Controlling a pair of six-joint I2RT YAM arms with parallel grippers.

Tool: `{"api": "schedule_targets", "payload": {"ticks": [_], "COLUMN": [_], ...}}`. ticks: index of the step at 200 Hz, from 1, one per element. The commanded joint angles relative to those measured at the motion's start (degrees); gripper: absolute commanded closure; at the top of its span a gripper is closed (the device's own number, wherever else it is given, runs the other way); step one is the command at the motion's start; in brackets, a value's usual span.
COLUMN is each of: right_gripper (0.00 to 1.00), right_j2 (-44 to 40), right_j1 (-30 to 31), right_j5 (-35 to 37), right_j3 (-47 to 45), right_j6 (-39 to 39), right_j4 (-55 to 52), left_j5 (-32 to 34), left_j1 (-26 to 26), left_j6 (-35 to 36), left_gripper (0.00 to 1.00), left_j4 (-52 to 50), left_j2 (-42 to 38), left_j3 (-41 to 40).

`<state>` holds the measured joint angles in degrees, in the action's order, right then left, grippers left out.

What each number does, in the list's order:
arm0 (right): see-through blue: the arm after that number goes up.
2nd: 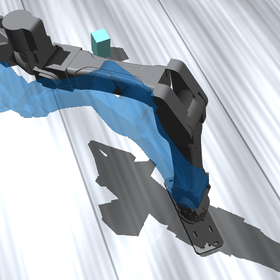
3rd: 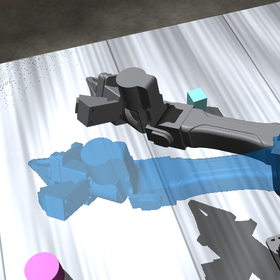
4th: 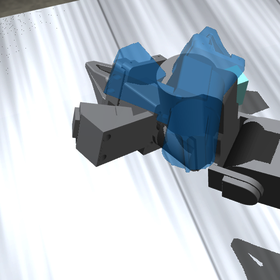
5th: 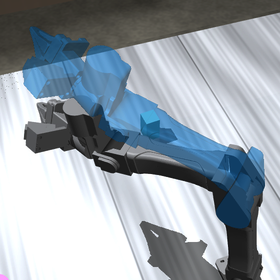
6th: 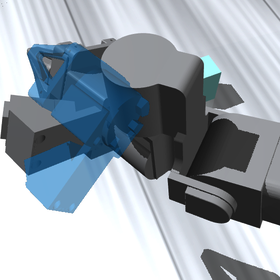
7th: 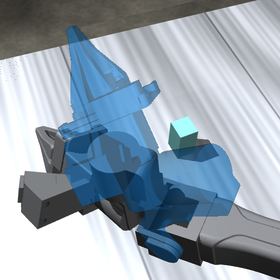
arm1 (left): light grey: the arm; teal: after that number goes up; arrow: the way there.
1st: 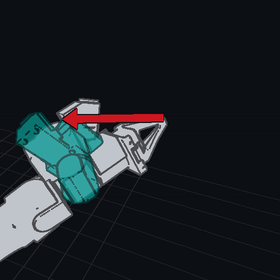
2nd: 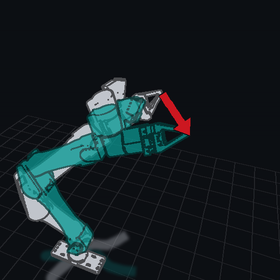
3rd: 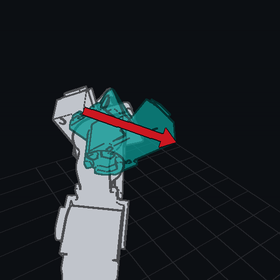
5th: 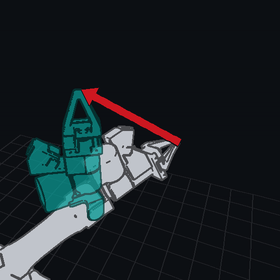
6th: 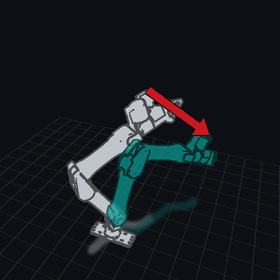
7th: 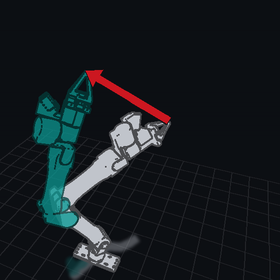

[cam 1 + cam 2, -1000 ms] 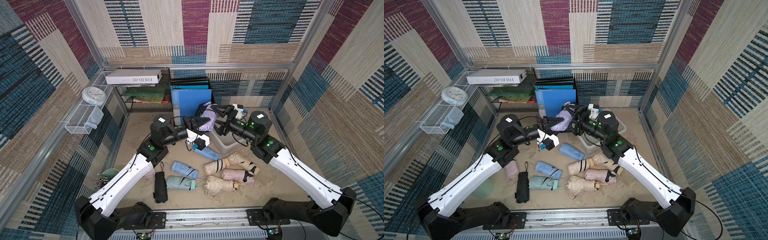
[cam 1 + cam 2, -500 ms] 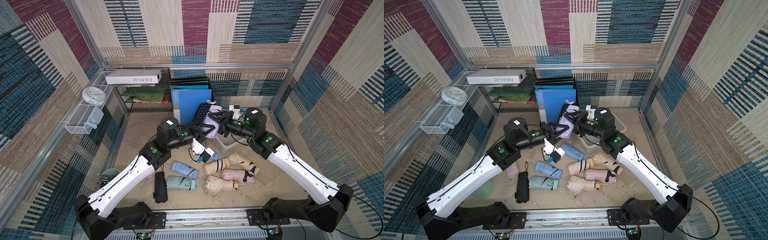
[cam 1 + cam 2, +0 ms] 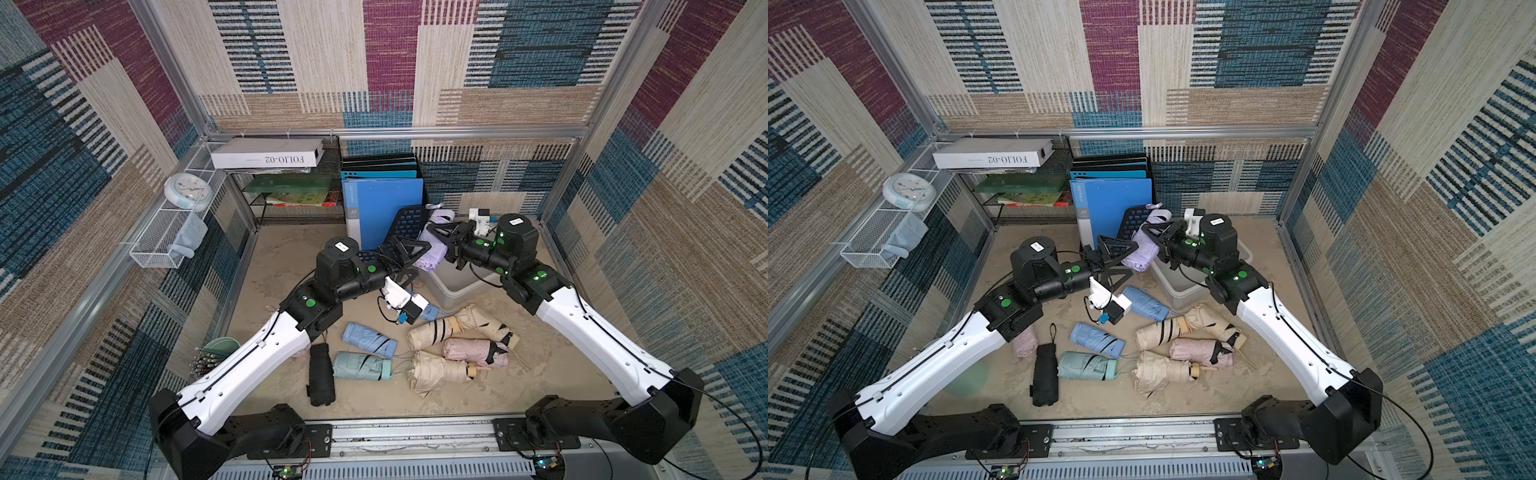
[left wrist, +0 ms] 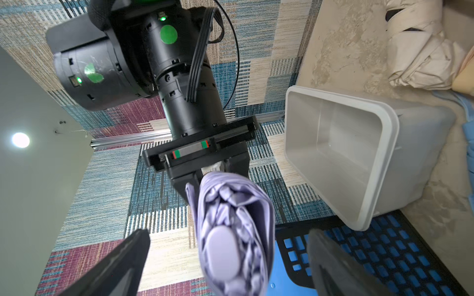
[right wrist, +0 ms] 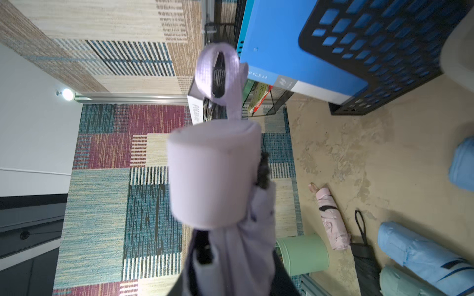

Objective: Put the umbrella into the storage box
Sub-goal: Pick up the umbrella from the center of the board, then place the umbrella in the storage box.

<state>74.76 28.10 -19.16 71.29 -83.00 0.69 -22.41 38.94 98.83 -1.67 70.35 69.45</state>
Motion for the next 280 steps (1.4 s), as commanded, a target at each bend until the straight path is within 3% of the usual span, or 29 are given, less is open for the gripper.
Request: {"api": "schedule_targets", "payload": {"ticks": [1,27,61,103,137,168,200,280], "right_gripper": [0.84,0.86,0.88,0.86,0.85,0.88,0.89,0.91], "right_j2": [1.3,3.9,9.8,22.1,30.3,33.3,31.0,34.8], "right_j1": [-3.8,-8.6,-10.3,-10.3,-10.3,-9.9,-9.6,-8.7], "right_j5": [-0.7,2.4,8.2,13.1,10.4,9.4,5.3,-1.9], "right_j3": [0.9,3.8,9.8,23.1,29.6,29.6,21.8,16.1], "right_j6": [7.6,22.7,49.3,71.3,79.7,83.5,86.5,91.2], "right_j4": [0.0,-8.3,-19.0,-38.8,-47.0,-49.2,-45.2,-38.5], "left_j5": [2.7,6.0,10.0,17.7,26.5,31.8,33.4,30.2], "left_j1": [-0.6,-1.0,-1.1,-0.9,-0.8,-0.8,-0.9,-1.1], "left_j6": [-6.3,-14.8,-31.0,-75.0,-108.2,-130.1,-140.8,-152.3], "left_gripper": [0.01,0.01,0.01,0.02,0.06,0.1,0.11,0.12], "left_j4": [3.8,5.3,6.2,2.2,-2.1,-6.7,-10.5,-14.3], "left_j2": [0.4,1.2,1.8,1.4,-1.1,-3.5,-4.5,-3.1], "left_j3": [-0.5,-1.3,-2.1,2.0,-1.8,-8.7,-12.9,-17.2]}}
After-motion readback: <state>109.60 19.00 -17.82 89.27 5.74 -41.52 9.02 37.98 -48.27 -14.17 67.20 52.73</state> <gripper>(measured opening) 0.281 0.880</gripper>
